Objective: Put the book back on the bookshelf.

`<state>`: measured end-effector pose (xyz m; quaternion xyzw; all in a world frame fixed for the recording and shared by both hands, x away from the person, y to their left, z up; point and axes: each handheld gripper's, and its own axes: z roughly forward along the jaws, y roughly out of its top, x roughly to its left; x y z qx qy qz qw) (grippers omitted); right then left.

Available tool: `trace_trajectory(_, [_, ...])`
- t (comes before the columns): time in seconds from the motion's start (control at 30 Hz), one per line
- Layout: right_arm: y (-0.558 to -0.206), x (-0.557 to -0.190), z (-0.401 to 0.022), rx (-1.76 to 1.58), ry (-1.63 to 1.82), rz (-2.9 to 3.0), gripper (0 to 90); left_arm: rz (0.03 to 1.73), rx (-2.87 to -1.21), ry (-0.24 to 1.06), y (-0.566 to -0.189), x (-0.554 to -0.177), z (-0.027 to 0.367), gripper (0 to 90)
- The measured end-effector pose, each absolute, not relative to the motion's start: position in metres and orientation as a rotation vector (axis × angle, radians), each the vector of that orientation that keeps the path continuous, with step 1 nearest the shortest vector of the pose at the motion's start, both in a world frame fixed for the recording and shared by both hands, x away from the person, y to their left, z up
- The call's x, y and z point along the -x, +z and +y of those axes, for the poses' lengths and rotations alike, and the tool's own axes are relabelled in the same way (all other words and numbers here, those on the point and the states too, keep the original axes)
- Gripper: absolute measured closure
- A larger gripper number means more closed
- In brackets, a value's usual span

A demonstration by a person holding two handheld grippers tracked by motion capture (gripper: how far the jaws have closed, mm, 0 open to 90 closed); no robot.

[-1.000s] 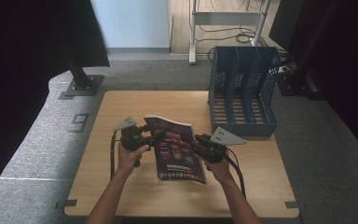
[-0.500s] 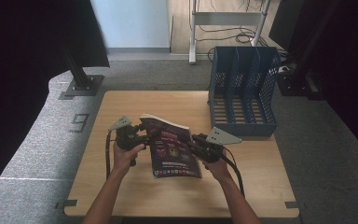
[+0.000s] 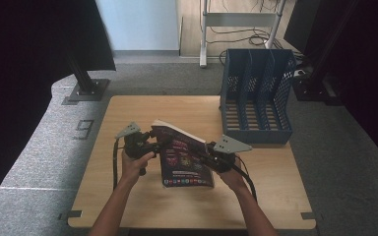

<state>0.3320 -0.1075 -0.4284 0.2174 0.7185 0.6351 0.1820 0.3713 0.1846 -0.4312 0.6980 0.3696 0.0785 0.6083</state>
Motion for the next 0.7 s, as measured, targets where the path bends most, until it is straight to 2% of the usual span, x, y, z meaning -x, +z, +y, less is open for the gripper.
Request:
trace_trajectory(0.53, [-0.429, -0.332, -0.112, -0.606, 1.832, 1.949, 81.1, 0.837, -1.600, 0.210, -0.421, -0.369, 0.182, 27.6])
trace_trajectory(0.7, [-0.430, -0.331, -0.112, -0.607, 1.836, 1.964, 76.7, 0.823, -1.601, 0.209, -0.421, -0.367, 0.181, 27.7])
